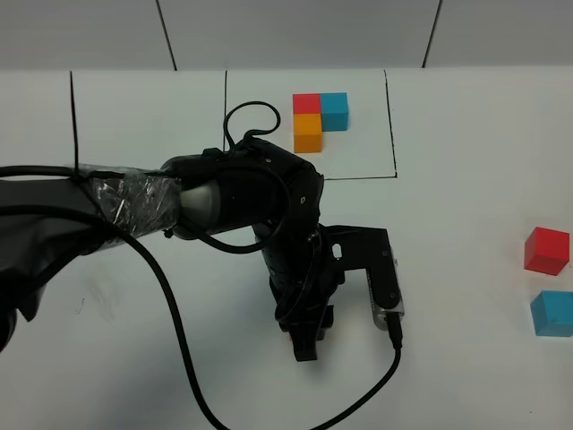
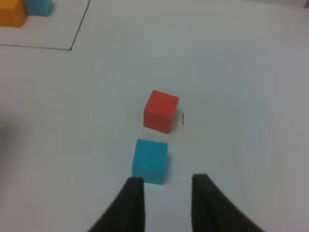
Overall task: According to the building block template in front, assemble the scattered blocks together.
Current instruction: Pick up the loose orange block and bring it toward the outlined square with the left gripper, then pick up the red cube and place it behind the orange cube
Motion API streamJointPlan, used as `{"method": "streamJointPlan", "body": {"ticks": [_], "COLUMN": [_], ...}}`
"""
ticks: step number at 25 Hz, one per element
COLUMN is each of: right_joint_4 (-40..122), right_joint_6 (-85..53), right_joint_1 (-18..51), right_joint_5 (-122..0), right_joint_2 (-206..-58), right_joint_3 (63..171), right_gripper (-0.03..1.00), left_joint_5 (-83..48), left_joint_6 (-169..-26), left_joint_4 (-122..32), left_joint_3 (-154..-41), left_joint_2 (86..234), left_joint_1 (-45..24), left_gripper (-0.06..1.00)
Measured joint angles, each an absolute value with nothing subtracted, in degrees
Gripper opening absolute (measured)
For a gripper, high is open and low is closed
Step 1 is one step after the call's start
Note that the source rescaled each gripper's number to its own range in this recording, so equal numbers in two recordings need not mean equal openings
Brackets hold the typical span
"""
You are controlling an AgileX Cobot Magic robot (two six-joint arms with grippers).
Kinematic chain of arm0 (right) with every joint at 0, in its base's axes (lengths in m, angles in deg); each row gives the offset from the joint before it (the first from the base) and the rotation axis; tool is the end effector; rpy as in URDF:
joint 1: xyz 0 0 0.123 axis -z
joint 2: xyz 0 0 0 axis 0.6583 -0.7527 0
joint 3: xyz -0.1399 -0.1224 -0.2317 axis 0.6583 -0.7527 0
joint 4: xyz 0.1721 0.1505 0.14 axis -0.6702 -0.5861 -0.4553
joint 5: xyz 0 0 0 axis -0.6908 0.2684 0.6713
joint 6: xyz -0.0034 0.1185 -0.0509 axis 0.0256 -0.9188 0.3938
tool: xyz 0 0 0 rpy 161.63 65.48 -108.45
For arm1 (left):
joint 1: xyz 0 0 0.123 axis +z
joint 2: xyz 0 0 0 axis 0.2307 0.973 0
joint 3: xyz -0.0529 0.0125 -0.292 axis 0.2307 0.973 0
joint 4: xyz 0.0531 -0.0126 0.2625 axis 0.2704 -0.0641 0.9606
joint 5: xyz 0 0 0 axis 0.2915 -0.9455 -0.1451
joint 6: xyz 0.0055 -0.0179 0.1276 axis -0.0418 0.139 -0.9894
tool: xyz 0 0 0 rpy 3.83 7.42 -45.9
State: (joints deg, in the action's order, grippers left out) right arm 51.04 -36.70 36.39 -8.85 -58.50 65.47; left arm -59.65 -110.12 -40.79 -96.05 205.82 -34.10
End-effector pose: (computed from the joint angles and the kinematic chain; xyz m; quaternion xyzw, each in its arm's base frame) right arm 0.0303 -0.0017 0.2683 -0.0499 0.8515 -0.0058 0.5220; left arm 0.2758 -0.3225 0.0954 0.6931 0.7144 -0.0625 0.0723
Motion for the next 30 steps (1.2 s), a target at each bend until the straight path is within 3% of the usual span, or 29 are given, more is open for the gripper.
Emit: {"method": "streamJointPlan", "body": {"ticks": [13, 15, 19, 20, 22, 30], "right_joint_4": [51.0, 51.0, 51.0, 51.0, 51.0, 51.0], "right_joint_6": [-36.7, -36.7, -36.7, -36.7, -36.7, -36.7], "right_joint_1": [36.4, 36.4, 36.4, 36.4, 36.4, 36.4], "right_joint_5": [-8.9, -8.9, -8.9, -8.9, -8.9, -8.9], "right_joint_2": [-58.5, -58.5, -58.5, -58.5, -58.5, -58.5], "right_joint_3": [65.5, 65.5, 65.5, 65.5, 65.5, 65.5], "right_gripper": [0.0, 0.0, 0.0, 0.0, 0.0, 0.0], "left_joint_5": [-59.0, -59.0, -59.0, -59.1, -59.9, -63.8], "left_joint_6": [-111.8, -111.7, -111.7, -111.7, -111.3, -96.1], "left_joint_4": [-40.0, -40.0, -39.3, -38.8, -37.2, -17.1], "left_joint_3": [-96.0, -96.0, -96.0, -96.1, -96.8, -99.6], "left_joint_2": [207.9, 207.9, 206.8, 205.9, 202.6, 181.8], "left_joint_1": [-34.1, -34.1, -34.1, -34.1, -34.1, -34.2], "left_gripper": [0.02, 0.23, 0.87, 0.93, 1.0, 0.99]}}
